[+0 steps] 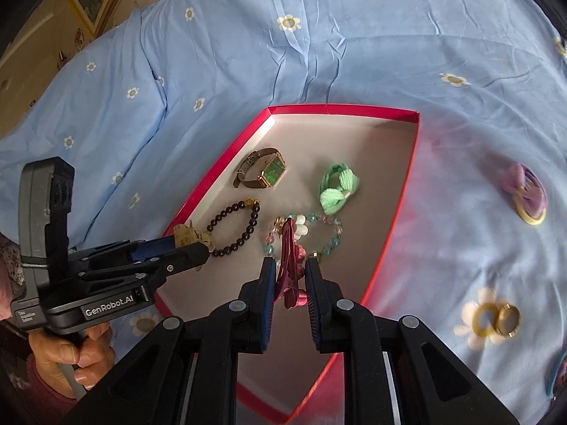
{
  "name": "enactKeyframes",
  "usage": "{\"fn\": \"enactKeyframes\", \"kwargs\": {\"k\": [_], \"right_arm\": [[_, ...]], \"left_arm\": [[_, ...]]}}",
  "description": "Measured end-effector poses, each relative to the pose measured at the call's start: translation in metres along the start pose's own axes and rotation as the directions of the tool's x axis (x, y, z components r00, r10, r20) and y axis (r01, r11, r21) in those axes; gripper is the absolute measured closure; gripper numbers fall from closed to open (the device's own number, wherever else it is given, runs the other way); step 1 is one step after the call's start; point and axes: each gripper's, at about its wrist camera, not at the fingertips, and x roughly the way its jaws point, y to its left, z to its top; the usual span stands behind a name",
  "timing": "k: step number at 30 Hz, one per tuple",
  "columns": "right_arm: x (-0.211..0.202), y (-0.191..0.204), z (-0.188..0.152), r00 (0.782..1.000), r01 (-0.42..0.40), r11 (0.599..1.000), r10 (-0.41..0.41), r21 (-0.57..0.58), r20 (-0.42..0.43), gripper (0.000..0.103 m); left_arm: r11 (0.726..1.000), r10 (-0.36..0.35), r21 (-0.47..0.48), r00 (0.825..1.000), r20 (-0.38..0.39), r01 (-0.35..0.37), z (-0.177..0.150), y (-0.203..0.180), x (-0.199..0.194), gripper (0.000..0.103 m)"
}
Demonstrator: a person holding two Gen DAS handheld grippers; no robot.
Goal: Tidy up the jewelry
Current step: 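Carry the hair claw and red clip into the box and release both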
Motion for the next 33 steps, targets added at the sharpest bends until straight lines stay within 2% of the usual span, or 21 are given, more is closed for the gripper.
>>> {"fn": "enactKeyframes", "kwargs": {"k": [8, 15, 33], "right_arm": [[0.026, -0.002, 0.013, 0.999, 0.019, 1.000, -0.019, -0.007, -0.033, 0.086], [0.038, -0.002, 0.013, 0.998, 0.020, 1.000, -0.021, -0.011, -0.057, 0.085], [0.026, -0.004, 0.011, 0.999, 0.000, 1.000, 0.001, 0.015, -0.034, 0.081]], "left_arm": [[0.999, 0.026, 0.041, 0.998, -0.050, -0.024, 0.017, -0.001, 0.025, 0.067], [0.997, 0.043, 0.060, 0.998, -0.049, -0.040, 0.020, -0.005, 0.029, 0.067], [0.995, 0.066, 0.072, 0.996, -0.052, -0.062, 0.023, -0.012, 0.030, 0.063]]}}
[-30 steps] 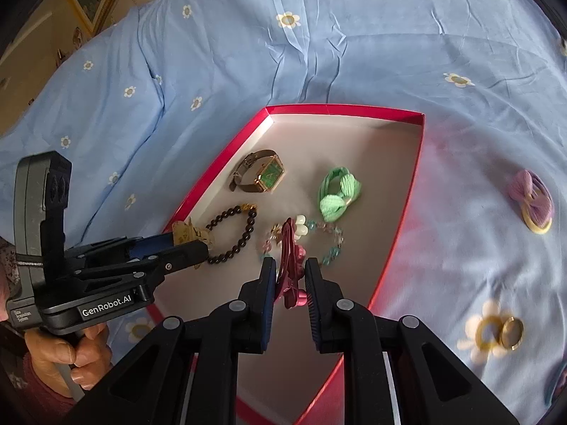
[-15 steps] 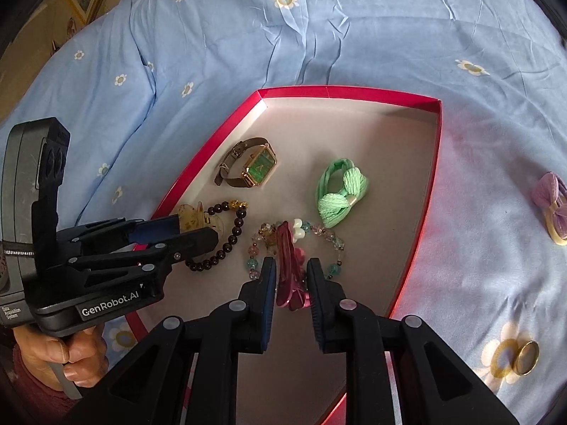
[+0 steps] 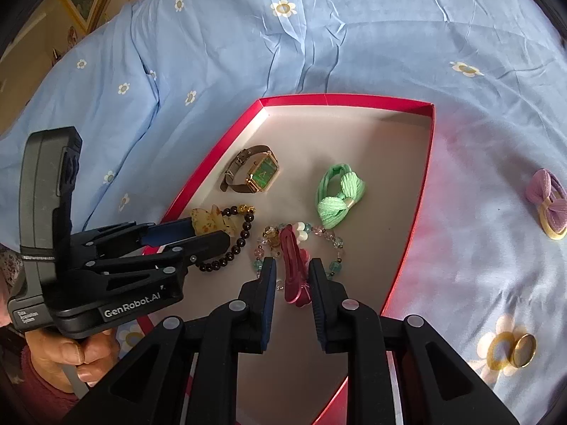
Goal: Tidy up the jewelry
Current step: 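Carry the hair claw and red clip into the box and release both, then withdraw both open tools from the box toward the remaining jewelry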
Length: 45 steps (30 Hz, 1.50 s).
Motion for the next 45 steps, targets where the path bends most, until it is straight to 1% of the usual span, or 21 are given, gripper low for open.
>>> {"fn": "enactKeyframes", "kwargs": {"k": [4, 6, 7, 8, 9, 16, 22, 25, 34, 41, 45], "right_arm": [[-0.009, 0.000, 0.000, 1.000, -0.003, 1.000, 0.003, 0.008, 0.017, 0.077], [-0.015, 0.000, 0.000, 1.000, -0.004, 1.000, 0.004, 0.011, 0.027, 0.075], [-0.020, 0.000, -0.001, 0.999, -0.007, 1.000, 0.006, 0.015, 0.035, 0.073], [-0.024, 0.000, -0.001, 0.999, -0.008, 1.000, 0.007, 0.018, 0.042, 0.067], [-0.029, -0.001, -0.003, 0.999, -0.010, 1.000, 0.009, 0.022, 0.051, 0.064], [-0.060, -0.006, -0.013, 0.995, -0.007, 0.999, 0.003, 0.047, 0.100, 0.063], [-0.086, -0.015, -0.029, 0.991, 0.010, 0.997, -0.019, 0.071, 0.133, 0.061], [-0.099, -0.022, -0.041, 0.989, 0.023, 0.996, -0.036, 0.087, 0.143, 0.061], [-0.132, -0.054, -0.078, 0.983, 0.080, 0.985, -0.103, 0.151, 0.151, 0.061], [-0.154, -0.083, -0.108, 0.976, 0.117, 0.968, -0.154, 0.224, 0.155, 0.061], [-0.166, -0.098, -0.119, 0.970, 0.133, 0.955, -0.180, 0.265, 0.163, 0.061]], "left_arm": [[1.000, -0.001, -0.017, 1.000, 0.019, 0.001, -0.003, 0.002, -0.008, 0.058], [0.999, -0.001, -0.043, 0.999, 0.033, 0.002, -0.006, 0.006, -0.015, 0.054], [0.998, 0.003, -0.060, 0.999, 0.039, 0.000, -0.009, 0.007, -0.018, 0.047], [0.997, 0.001, -0.076, 0.999, 0.046, 0.003, -0.011, 0.009, -0.021, 0.042], [0.995, -0.010, -0.097, 0.998, 0.057, 0.016, -0.016, 0.010, -0.025, 0.042], [0.980, -0.039, -0.191, 0.997, 0.074, 0.052, -0.041, 0.013, -0.039, 0.042], [0.973, -0.070, -0.214, 0.994, 0.084, 0.087, -0.054, 0.004, -0.049, 0.042], [0.973, -0.091, -0.205, 0.992, 0.087, 0.108, -0.058, -0.004, -0.054, 0.042], [0.980, -0.142, -0.126, 0.987, 0.081, 0.151, -0.064, -0.044, -0.061, 0.042], [0.982, -0.173, -0.059, 0.983, 0.062, 0.177, -0.068, -0.077, -0.061, 0.042], [0.982, -0.187, -0.025, 0.981, 0.048, 0.188, -0.069, -0.094, -0.059, 0.042]]}}
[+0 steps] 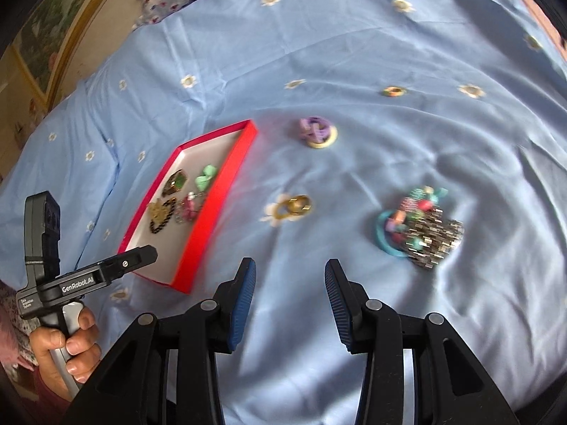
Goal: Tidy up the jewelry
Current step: 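Withdraw both open tools from the box toward the remaining jewelry, then grasp the gold ring with the left tool while the right tool grasps the silver chain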
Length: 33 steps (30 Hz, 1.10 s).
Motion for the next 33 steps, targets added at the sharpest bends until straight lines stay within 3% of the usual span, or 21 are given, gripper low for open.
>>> {"fn": "enactKeyframes", "kwargs": {"k": [15, 20, 23, 33], "right_arm": [[-0.030, -0.066, 0.001, 0.989, 0.126, 0.986, -0.134, 0.107, 0.068, 0.061], [-0.026, -0.076, 0.005, 0.983, 0.168, 0.979, -0.175, 0.113, 0.057, 0.063], [-0.019, -0.083, 0.009, 0.982, 0.178, 0.976, -0.184, 0.122, 0.040, 0.070], [0.010, -0.098, 0.020, 0.980, 0.197, 0.972, -0.197, 0.130, -0.010, 0.070]], "left_arm": [[0.985, -0.044, 0.166, 0.999, -0.031, 0.048, 0.016, -0.070, 0.028, 0.041], [0.978, -0.049, 0.201, 0.998, -0.049, 0.058, 0.023, -0.088, 0.047, 0.041], [0.972, -0.041, 0.227, 0.997, -0.060, 0.053, 0.029, -0.100, 0.062, 0.041], [0.957, -0.011, 0.289, 0.995, -0.101, 0.040, 0.043, -0.124, 0.110, 0.042]]}}
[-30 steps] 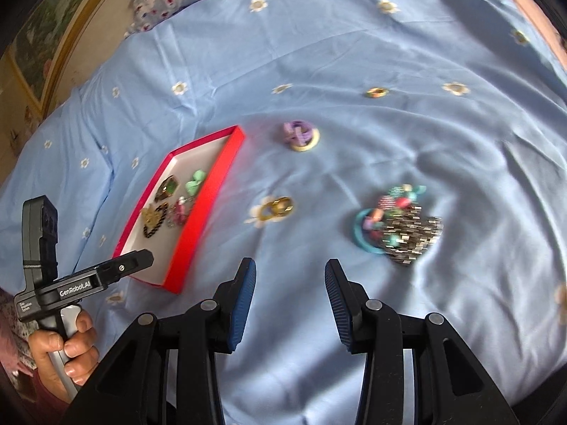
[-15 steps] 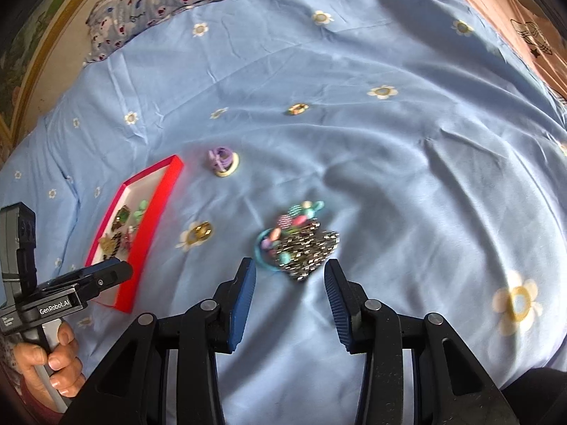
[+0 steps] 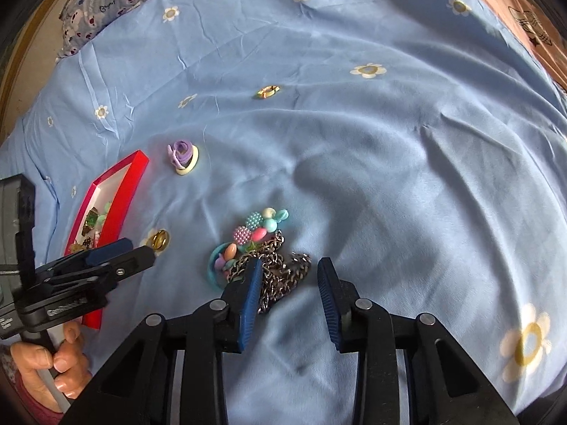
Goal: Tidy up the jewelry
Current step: 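Grasp the gold ring with the left tool while the right tool grasps the silver chain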
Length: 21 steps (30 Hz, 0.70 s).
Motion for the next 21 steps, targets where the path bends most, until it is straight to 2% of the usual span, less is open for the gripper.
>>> {"fn": "enactKeyframes", "kwargs": {"k": [2, 3, 4, 5, 6, 7, 9, 14, 21], "right_arm": [[0.003, 0.003, 0.000, 1.000, -0.002, 1.000, 0.002, -0.016, 0.002, 0.072], [0.004, 0.005, 0.000, 1.000, -0.006, 1.000, 0.006, -0.025, 0.002, 0.079], [0.005, 0.007, -0.001, 1.000, -0.013, 0.999, 0.013, -0.034, -0.001, 0.082], [0.007, 0.009, -0.001, 1.000, -0.020, 0.999, 0.020, -0.043, -0.002, 0.087], [0.008, 0.011, 0.000, 1.000, -0.020, 0.998, 0.020, -0.054, -0.002, 0.089], [0.008, 0.014, 0.000, 1.000, -0.014, 0.997, 0.014, -0.071, 0.000, 0.090], [0.009, 0.018, 0.000, 0.999, -0.034, 0.996, 0.033, -0.079, -0.005, 0.096], [0.009, 0.033, 0.001, 0.998, -0.058, 0.992, 0.058, -0.110, -0.003, 0.097], [0.005, 0.058, 0.005, 0.992, -0.128, 0.982, 0.129, -0.138, -0.005, 0.098]], "left_arm": [[1.000, 0.007, 0.009, 1.000, -0.004, -0.007, 0.001, -0.001, 0.006, 0.042], [1.000, 0.010, 0.017, 1.000, -0.002, -0.010, 0.002, -0.002, 0.009, 0.043], [1.000, 0.012, 0.023, 1.000, 0.001, -0.012, 0.003, -0.003, 0.010, 0.052], [0.999, 0.011, 0.030, 1.000, 0.002, -0.012, 0.003, -0.004, 0.011, 0.064], [0.999, 0.009, 0.037, 1.000, 0.002, -0.009, 0.004, -0.005, 0.012, 0.070], [0.999, 0.006, 0.039, 1.000, 0.001, -0.006, 0.005, -0.004, 0.012, 0.081], [0.999, -0.010, 0.038, 1.000, -0.002, 0.010, 0.006, -0.002, 0.012, 0.082], [0.999, -0.028, 0.025, 1.000, 0.008, 0.028, 0.004, 0.003, 0.003, 0.082], [0.999, -0.045, -0.010, 0.997, 0.062, 0.046, -0.006, 0.017, -0.033, 0.082]]}}
